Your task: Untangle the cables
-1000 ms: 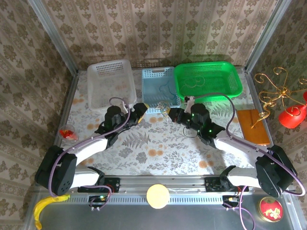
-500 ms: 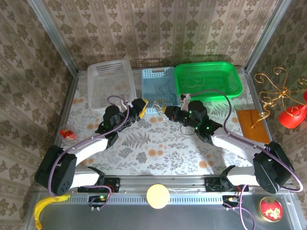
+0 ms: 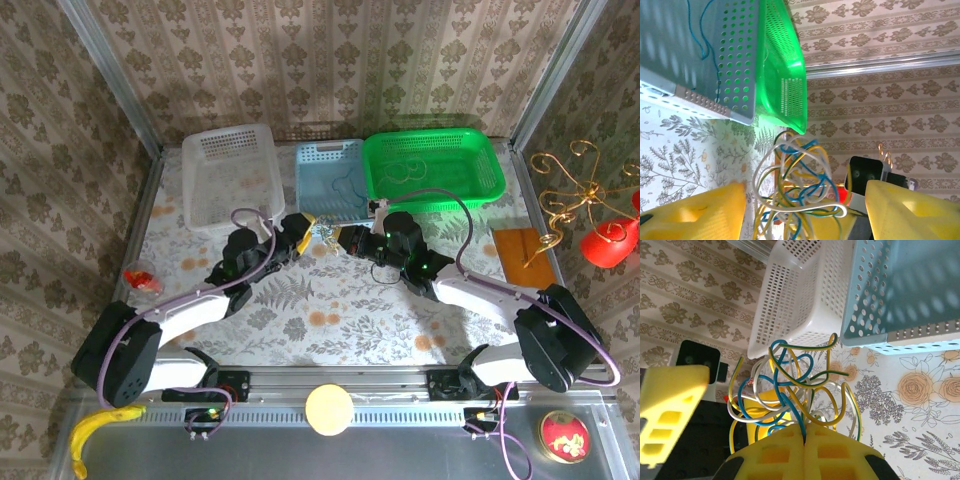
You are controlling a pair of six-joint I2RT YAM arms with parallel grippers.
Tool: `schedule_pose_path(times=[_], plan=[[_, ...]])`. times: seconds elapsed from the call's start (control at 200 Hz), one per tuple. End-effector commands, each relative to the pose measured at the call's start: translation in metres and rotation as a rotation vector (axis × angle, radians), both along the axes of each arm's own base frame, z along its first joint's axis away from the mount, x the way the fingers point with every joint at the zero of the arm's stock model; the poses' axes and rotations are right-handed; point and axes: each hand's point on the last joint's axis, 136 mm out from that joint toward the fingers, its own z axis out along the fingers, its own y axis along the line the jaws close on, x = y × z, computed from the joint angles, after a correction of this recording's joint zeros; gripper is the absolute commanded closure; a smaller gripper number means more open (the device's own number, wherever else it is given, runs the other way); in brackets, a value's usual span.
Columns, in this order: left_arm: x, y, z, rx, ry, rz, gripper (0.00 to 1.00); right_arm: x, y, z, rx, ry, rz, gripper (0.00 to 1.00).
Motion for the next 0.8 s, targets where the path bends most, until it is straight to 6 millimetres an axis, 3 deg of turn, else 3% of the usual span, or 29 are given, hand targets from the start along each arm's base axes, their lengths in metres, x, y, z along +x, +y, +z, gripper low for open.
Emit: schedule_pose_path(times=[0.0, 0.445, 0.795], plan=[[-0.003, 0.0, 0.004, -0.024, 0.001, 0.024, 0.35, 0.004, 0.007, 0.018, 0.04, -0.038, 0.01, 1.0], [0.005, -0.01, 0.011, -0.078, -0.011, 0.029, 0.36, -0.001, 0.008, 0.01, 0.034, -0.026, 0.019, 1.0], [0.011, -0.008, 0.012, -0.089, -0.021, 0.051, 0.51, -0.008, 0.006, 0.0, 0.027, -0.008, 0.019, 1.0]])
